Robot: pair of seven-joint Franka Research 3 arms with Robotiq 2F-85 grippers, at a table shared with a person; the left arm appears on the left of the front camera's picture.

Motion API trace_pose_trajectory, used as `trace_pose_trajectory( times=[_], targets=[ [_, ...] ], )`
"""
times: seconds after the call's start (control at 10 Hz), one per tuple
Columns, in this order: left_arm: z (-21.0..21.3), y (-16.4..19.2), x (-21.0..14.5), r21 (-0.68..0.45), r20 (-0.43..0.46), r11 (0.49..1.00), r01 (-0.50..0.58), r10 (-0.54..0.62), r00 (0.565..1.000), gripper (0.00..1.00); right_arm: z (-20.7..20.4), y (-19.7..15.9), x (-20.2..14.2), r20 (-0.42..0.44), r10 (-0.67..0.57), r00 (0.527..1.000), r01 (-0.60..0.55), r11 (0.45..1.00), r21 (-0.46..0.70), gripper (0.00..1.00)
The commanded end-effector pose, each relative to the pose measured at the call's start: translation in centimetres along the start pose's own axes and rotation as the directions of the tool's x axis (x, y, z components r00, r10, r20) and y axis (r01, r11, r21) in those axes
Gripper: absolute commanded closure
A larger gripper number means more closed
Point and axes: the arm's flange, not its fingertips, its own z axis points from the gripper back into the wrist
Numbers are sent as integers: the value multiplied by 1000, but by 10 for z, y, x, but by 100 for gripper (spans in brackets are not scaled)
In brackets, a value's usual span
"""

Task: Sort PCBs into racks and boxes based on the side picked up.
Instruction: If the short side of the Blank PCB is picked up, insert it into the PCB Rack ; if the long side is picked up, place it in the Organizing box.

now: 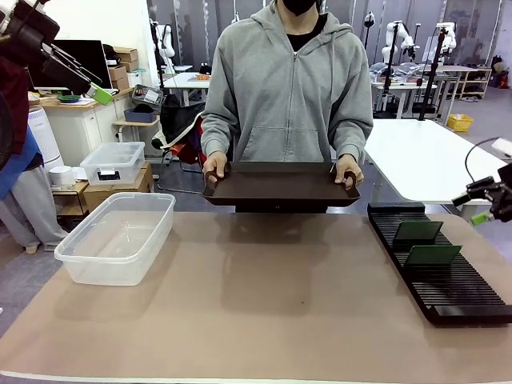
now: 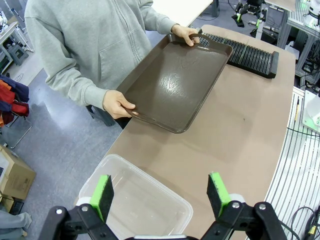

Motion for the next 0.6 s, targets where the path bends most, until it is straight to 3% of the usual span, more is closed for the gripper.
trace_pose_trajectory(
  times=[0.0, 0.1, 0.2, 0.3, 0.5],
  targets=[
    [1, -1, -1, -8, -1, 1000, 3, -3, 1000, 0, 5, 23, 39, -11, -67, 998, 67, 998, -13, 0],
    [1, -1, -1, -8, -1, 1000, 3, -3, 1000, 0, 13, 32, 58, -35, -75, 997, 72, 994, -85, 0],
    [1, -1, -1, -8, -1, 1000, 3, -3, 1000, 0, 25, 40, 79, -63, -44, 997, 38, 996, -82, 0],
    [1, -1, -1, -8, -1, 1000, 3, -3, 1000, 0, 35, 49, 97, -56, -7, 998, 1, 995, -98, 0],
    [1, -1, -1, -8, -1, 1000, 3, -3, 1000, 0, 52, 68, 130, -30, -50, 998, 43, 976, -214, 0]
  ],
)
